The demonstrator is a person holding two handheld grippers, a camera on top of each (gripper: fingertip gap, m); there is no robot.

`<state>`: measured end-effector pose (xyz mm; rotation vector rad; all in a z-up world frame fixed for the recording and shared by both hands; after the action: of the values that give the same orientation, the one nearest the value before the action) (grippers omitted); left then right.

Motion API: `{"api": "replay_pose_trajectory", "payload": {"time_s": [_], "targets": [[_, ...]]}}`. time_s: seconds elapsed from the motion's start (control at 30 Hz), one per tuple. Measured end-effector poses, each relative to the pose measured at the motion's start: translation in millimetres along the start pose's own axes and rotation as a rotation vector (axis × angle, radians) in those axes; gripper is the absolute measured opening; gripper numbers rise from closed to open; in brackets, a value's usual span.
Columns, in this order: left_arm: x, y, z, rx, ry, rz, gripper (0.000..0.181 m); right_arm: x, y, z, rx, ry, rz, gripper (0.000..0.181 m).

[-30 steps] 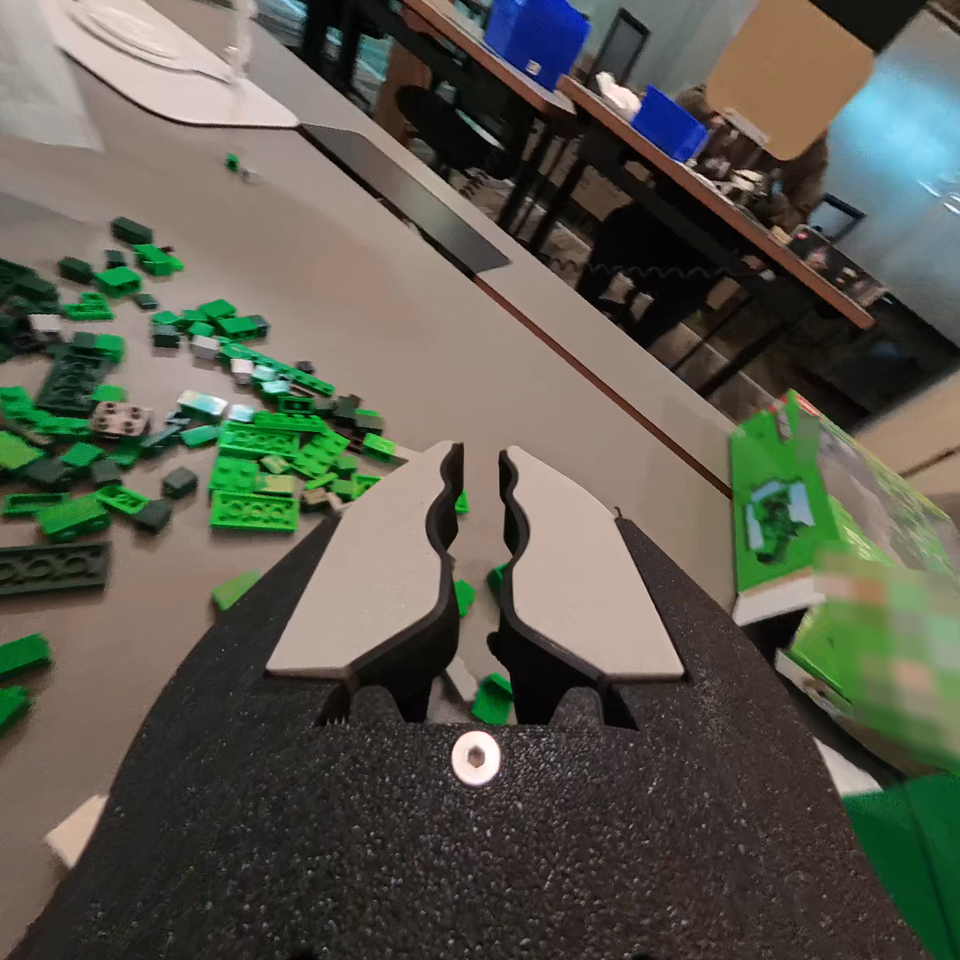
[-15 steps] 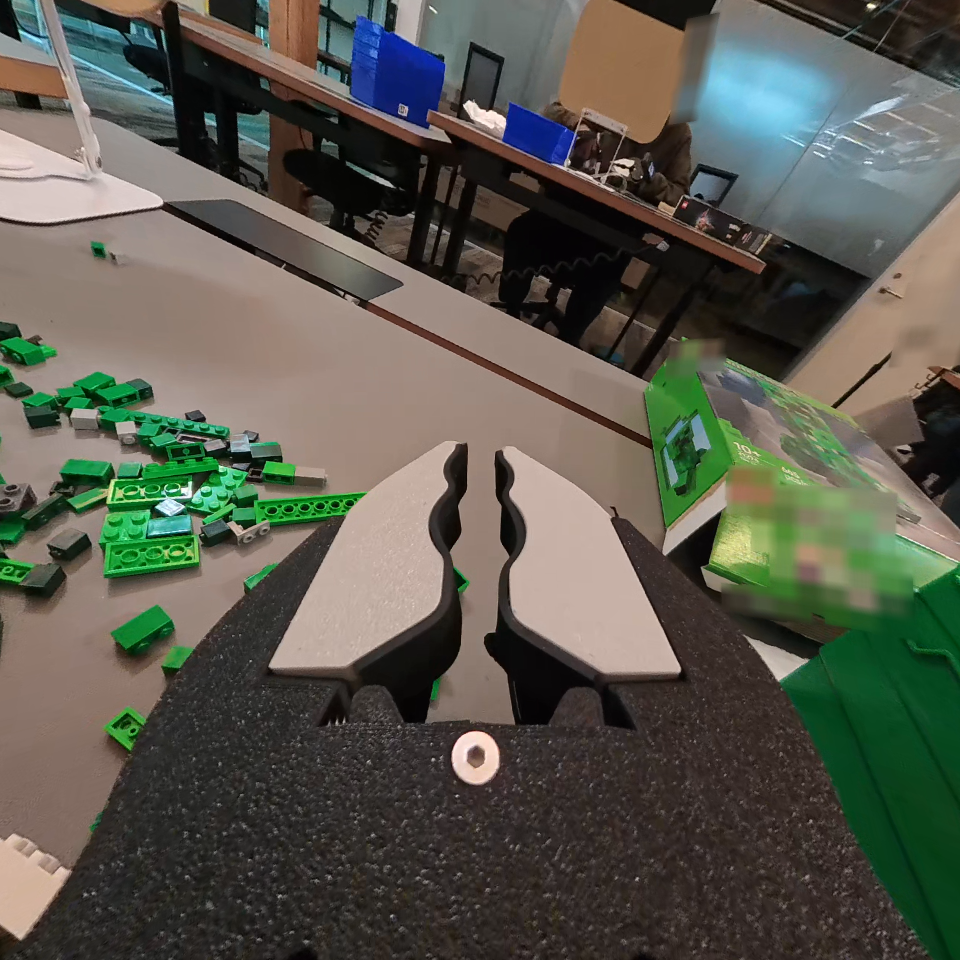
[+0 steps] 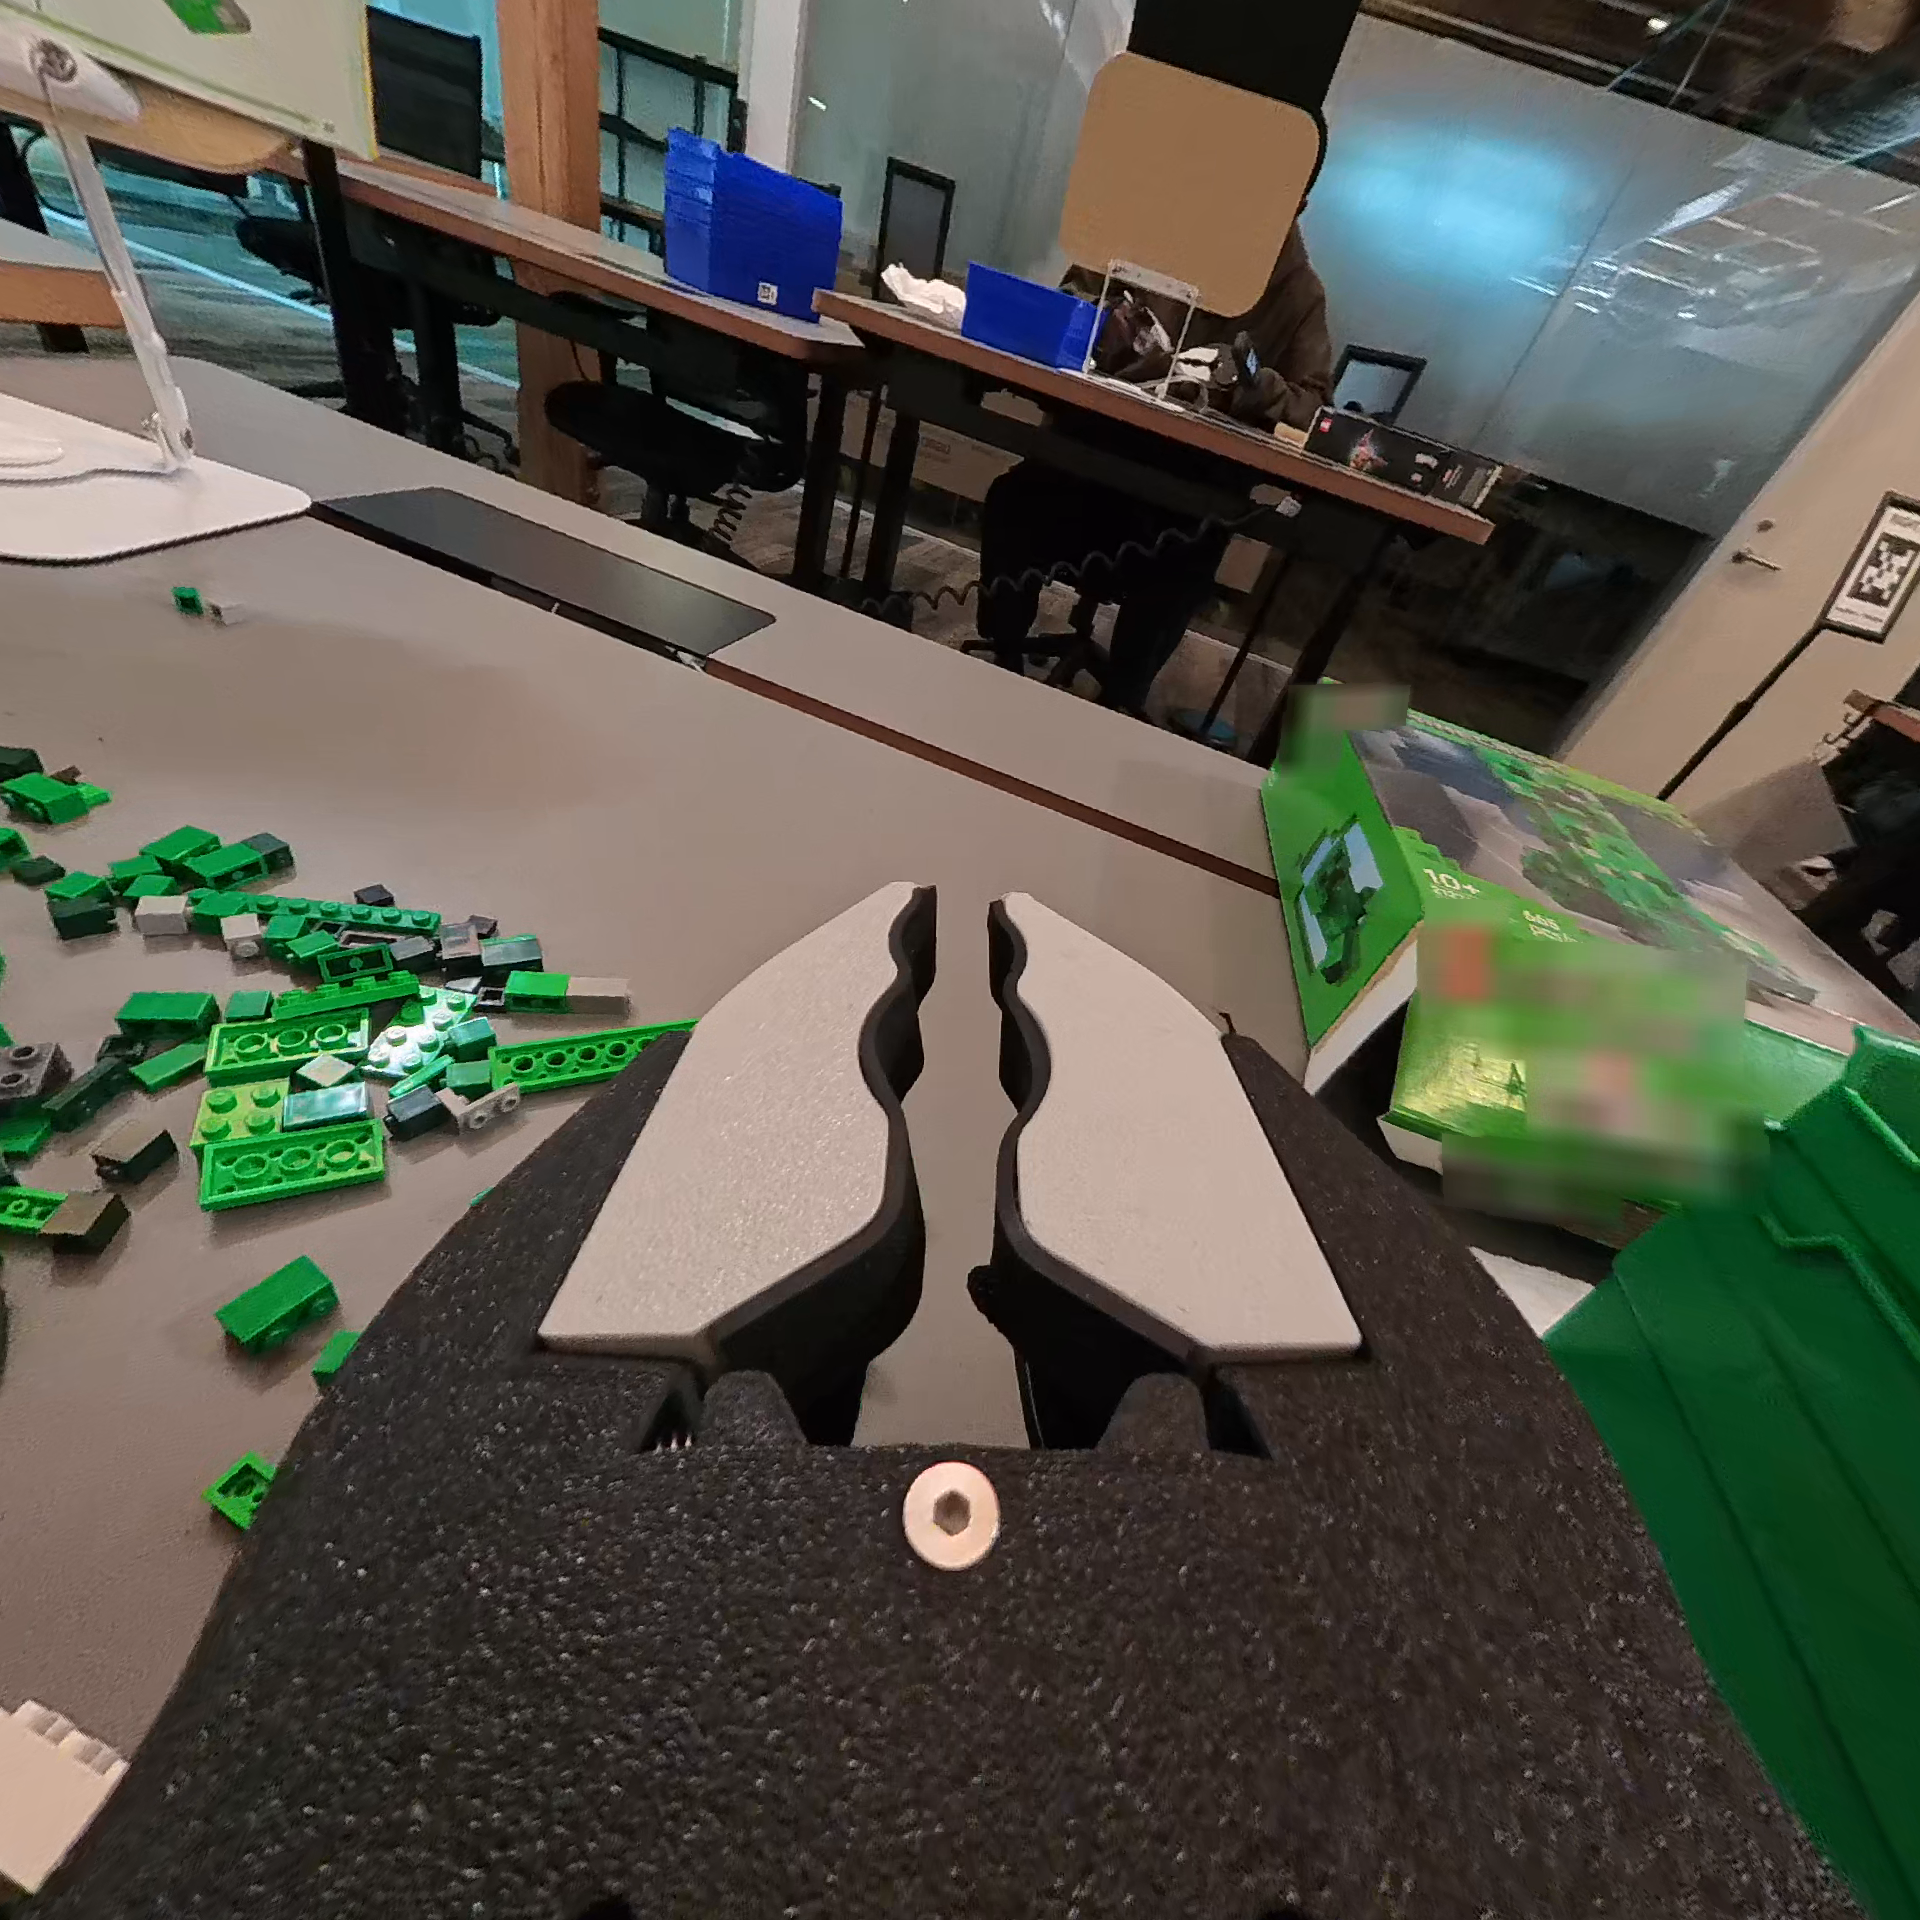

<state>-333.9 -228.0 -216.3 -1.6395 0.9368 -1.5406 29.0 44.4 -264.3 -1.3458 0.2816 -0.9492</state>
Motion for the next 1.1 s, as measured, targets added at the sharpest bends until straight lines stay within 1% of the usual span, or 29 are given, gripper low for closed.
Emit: {"api": "replay_pose_trajectory", "payload": {"time_s": [0.2,0.37,0.43,0.5,0.53,0.6,0.7,0.77,0.8,0.97,1.03,1.1], "targets": [[-0.3,0.6,-0.6,0.002,0.003,-0.003,0.0,2.9,1.0,7.4,-0.034,0.02,0.008,0.009],[-1.5,0.7,0.1,0.0,0.006,-0.009,0.0,2.0,1.2,6.4,-0.025,0.005,0.007,0.008],[-1.8,0.8,0.2,-0.001,0.007,-0.011,0.0,1.7,0.3,3.7,0.023,-0.037,-0.001,0.009],[-1.4,0.7,0.3,-0.002,0.008,-0.01,0.0,1.5,1.2,1.9,0.121,-0.085,-0.069,0.009],[-1.0,0.7,0.1,-0.001,0.009,-0.01,0.0,2.3,2.7,3.2,0.167,-0.076,-0.113,0.008],[0.0,0.5,-0.9,0.003,0.013,-0.008,0.0,6.5,7.2,9.2,0.209,-0.024,-0.155,0.008],[2.2,-0.2,-1.7,0.013,0.025,0.001,0.0,23.0,11.3,21.1,0.152,-0.04,-0.152,0.008],[3.5,-0.9,-1.4,0.011,0.025,0.005,0.0,39.5,12.1,32.2,0.128,-0.058,-0.149,0.001],[3.7,-1.0,-1.2,0.01,0.026,0.006,0.0,48.0,13.1,38.2,0.126,-0.071,-0.165,0.0],[1.8,-0.8,-0.2,0.009,0.03,0.0,0.0,83.9,21.8,62.4,0.11,-0.125,-0.319,0.0],[0.5,-0.8,0.7,0.006,0.032,-0.006,0.0,92.1,27.7,67.4,0.136,-0.155,-0.413,0.0],[-0.3,-1.0,1.9,0.001,0.033,-0.009,0.0,96.4,35.2,72.6,0.179,-0.149,-0.53,0.0]]}}
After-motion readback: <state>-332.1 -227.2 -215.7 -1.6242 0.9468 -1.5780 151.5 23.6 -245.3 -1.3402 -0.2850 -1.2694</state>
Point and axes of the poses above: each gripper's, where its closed fingertips meet, x back along the fingers, y out of its underside, z = x × y across the jaws, the point moved 9 cm from there along x, back along the fingers, and after that the axes turned 14 degrees about -z, right-handed, at the moved point
